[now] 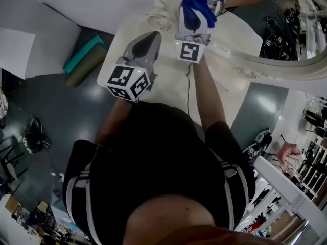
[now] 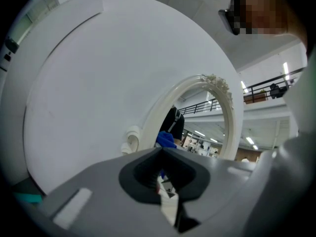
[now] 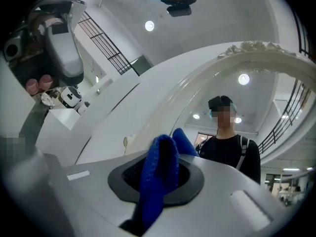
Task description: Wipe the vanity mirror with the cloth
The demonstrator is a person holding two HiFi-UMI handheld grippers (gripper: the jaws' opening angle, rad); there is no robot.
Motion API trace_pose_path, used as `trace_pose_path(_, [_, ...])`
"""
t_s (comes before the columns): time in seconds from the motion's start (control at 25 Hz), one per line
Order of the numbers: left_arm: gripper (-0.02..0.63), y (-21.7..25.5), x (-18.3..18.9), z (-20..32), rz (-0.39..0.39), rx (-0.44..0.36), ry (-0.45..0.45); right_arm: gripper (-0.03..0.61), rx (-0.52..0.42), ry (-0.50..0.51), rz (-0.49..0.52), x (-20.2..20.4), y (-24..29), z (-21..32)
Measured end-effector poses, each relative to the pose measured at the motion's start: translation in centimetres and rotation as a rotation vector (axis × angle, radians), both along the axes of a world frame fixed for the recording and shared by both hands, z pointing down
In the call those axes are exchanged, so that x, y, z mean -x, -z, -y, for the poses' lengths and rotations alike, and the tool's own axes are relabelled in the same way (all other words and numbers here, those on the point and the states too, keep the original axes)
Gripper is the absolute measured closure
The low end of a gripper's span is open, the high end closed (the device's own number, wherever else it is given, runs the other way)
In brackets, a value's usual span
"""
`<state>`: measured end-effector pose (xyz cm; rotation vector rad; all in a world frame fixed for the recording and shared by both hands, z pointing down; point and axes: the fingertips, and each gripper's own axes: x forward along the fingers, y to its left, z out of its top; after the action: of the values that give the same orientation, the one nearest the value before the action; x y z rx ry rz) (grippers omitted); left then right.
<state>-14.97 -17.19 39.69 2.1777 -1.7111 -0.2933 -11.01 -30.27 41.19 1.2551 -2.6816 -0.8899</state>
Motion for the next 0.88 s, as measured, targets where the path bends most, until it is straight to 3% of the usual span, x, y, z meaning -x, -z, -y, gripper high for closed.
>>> trace_pose_path(0.32, [0.604, 0.1, -0.2, -1.5, 0.01, -0.002, 0.007, 0.537, 0.037, 0.071, 0.021, 0.0, -1.1, -0.7])
trace_pose_path(0.44, [0.604, 0.4, -1.0, -1.7, 0.014, -0.01, -0.004, 0.537, 0.016, 0.126, 0.107, -1.3, 1.1, -2.5])
trace_pose_path(0.56, [0.604, 0.8, -2.2, -1.3, 0.017, -0.016, -0.022, 0.535, 0.072, 0.131, 0.298, -4.6, 3.9, -4.1])
trace_pose_path(0.68, [0.604, 1.2, -4.0, -0.6, 0.029, -0.025, -0.079, 0.535, 0.097, 0.074, 0.455, -9.3, 5.6, -5.4])
trace_pose_path(0.88, [0.604, 1.5, -6.7, 0.0, 0.045, -0.026, -0.138, 0.535, 0.106, -0.088, 0.579, -19.0, 5.0, -6.7])
